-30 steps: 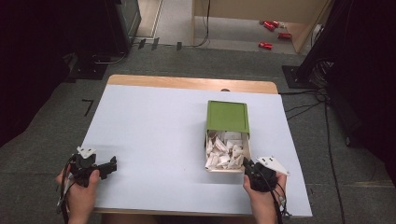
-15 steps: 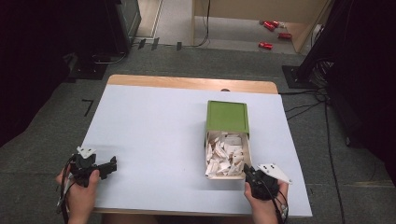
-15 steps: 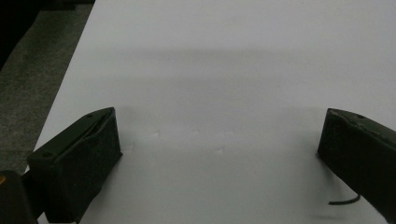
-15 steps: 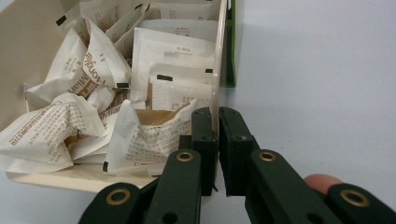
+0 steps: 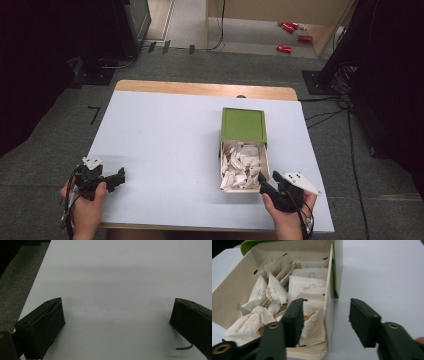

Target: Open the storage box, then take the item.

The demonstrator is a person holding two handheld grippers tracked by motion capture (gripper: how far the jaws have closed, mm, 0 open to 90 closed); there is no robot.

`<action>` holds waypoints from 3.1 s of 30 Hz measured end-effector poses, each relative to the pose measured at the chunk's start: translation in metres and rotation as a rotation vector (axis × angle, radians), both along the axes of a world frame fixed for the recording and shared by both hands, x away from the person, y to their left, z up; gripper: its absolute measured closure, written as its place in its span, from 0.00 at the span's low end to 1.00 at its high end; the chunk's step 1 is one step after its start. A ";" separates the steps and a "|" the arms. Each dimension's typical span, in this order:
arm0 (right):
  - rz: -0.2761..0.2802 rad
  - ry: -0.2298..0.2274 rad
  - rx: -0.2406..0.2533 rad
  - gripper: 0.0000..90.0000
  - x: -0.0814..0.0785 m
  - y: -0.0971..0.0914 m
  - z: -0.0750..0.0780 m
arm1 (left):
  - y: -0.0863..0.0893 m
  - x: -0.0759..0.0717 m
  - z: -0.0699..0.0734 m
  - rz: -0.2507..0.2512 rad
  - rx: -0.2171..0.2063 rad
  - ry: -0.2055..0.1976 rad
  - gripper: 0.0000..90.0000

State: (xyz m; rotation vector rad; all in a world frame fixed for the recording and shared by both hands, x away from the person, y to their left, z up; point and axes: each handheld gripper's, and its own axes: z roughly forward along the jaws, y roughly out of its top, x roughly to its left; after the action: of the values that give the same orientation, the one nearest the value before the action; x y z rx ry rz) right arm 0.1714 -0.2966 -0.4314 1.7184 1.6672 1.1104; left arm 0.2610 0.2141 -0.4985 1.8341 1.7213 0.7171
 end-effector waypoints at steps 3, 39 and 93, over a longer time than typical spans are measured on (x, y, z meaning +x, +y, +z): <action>-0.011 -0.016 0.000 0.44 -0.001 -0.001 0.007 | 0.000 0.000 0.000 0.001 0.000 0.000 0.00; 0.146 -0.058 0.000 0.50 0.014 0.040 0.018 | 0.000 0.000 0.000 0.000 0.001 0.000 0.00; 0.186 -0.087 -0.009 0.71 0.028 0.060 -0.012 | 0.000 0.000 0.000 0.000 0.000 0.000 0.00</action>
State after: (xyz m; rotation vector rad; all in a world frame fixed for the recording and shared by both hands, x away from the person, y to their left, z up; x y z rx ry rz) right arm 0.1989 -0.2369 -0.4438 1.5110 1.8031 1.2414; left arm 0.2611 0.2141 -0.4985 1.8344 1.7216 0.7171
